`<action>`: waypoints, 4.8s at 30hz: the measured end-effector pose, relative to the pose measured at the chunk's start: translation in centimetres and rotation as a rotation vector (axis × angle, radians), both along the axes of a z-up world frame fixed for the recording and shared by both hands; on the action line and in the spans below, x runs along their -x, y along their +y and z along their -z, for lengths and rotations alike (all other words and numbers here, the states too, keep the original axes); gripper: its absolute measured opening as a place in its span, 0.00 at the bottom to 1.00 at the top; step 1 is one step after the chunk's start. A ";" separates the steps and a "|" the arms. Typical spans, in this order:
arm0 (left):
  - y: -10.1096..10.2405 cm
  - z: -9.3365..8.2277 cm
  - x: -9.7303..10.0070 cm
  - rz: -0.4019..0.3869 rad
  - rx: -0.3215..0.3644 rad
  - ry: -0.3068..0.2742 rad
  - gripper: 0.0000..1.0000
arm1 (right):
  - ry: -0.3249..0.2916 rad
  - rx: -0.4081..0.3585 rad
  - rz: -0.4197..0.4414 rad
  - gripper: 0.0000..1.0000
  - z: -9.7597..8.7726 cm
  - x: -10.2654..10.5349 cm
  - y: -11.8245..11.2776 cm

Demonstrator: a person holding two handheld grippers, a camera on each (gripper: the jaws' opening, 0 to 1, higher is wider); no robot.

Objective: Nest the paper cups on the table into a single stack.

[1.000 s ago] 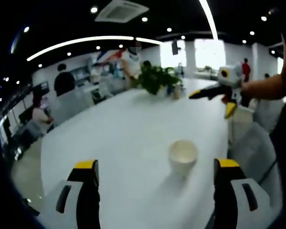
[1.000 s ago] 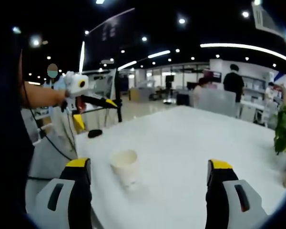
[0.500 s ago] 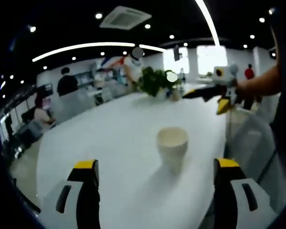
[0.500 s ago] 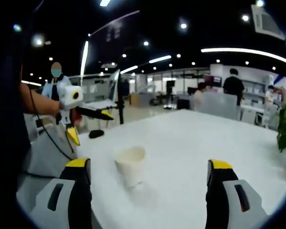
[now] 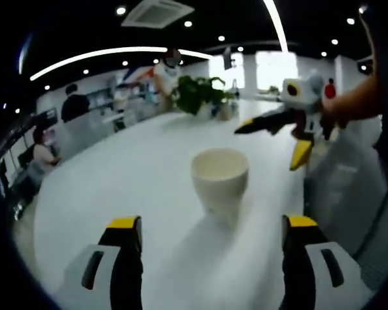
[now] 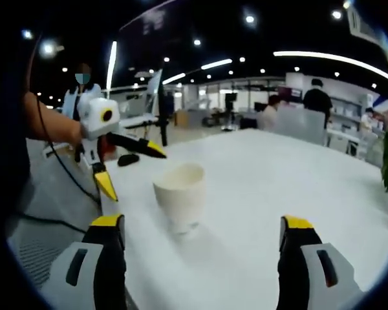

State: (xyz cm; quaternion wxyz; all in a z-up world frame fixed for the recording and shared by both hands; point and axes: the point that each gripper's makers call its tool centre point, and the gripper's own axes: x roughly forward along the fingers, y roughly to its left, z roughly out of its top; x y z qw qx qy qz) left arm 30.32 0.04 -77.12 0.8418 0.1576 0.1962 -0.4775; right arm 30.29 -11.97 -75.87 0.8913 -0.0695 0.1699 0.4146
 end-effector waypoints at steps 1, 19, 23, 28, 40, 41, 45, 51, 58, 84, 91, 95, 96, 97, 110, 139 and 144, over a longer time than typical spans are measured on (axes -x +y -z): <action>-0.2 0.3 0.0 0.009 -0.012 -0.001 0.86 | 0.009 0.005 -0.008 0.93 0.2 0.0 0.1; -3.1 3.3 -0.7 0.138 -0.073 0.064 0.53 | 0.085 0.086 -0.199 0.51 3.4 -0.5 4.4; -3.4 3.5 -1.3 0.139 -0.076 0.062 0.51 | 0.082 0.096 -0.238 0.46 3.5 -1.1 5.2; -4.1 3.8 -1.4 0.196 -0.101 0.048 0.44 | 0.091 0.135 -0.270 0.43 4.4 -1.8 5.4; -4.7 3.1 -4.9 0.233 -0.122 0.006 0.34 | 0.057 0.140 -0.324 0.35 4.0 -4.5 5.9; -4.7 2.9 -5.4 0.237 -0.125 0.003 0.34 | 0.055 0.138 -0.325 0.35 3.8 -5.0 5.9; -4.7 2.3 -8.1 0.246 -0.134 0.004 0.33 | 0.051 0.143 -0.344 0.35 3.3 -7.8 5.9; -4.4 1.4 -12.7 0.258 -0.143 0.006 0.33 | 0.064 0.128 -0.353 0.35 2.5 -12.7 6.0; -4.4 2.7 -17.4 0.241 -0.126 0.046 0.32 | 0.100 0.153 -0.362 0.34 3.7 -17.3 6.3; -4.3 4.4 -21.4 0.189 -0.133 0.122 0.55 | 0.150 0.246 -0.313 0.68 5.9 -20.7 5.9; -2.1 2.6 -22.3 -0.008 -0.082 0.086 0.97 | 0.131 0.200 -0.157 1.00 4.0 -21.1 3.7; 0.3 1.3 -21.5 -0.115 -0.053 0.039 0.98 | 0.122 0.176 -0.125 1.00 3.1 -19.4 2.7; 0.8 1.2 -20.9 -0.138 -0.033 0.061 0.98 | 0.114 0.176 -0.121 1.00 3.0 -19.1 2.5; 1.1 1.1 -20.4 -0.146 -0.023 0.077 0.98 | 0.112 0.173 -0.116 1.00 2.8 -18.7 2.4; 4.5 -1.1 -13.1 -0.208 0.042 0.015 0.98 | 0.029 0.088 0.035 1.00 -0.9 -13.1 -0.9; 9.6 -3.5 -2.0 -0.370 0.125 -0.055 0.98 | -0.030 -0.011 0.211 1.00 -2.4 -2.3 -4.7; 9.5 -4.2 -2.5 -0.360 0.129 -0.062 0.98 | -0.047 -0.015 0.211 1.00 -3.1 -2.6 -4.7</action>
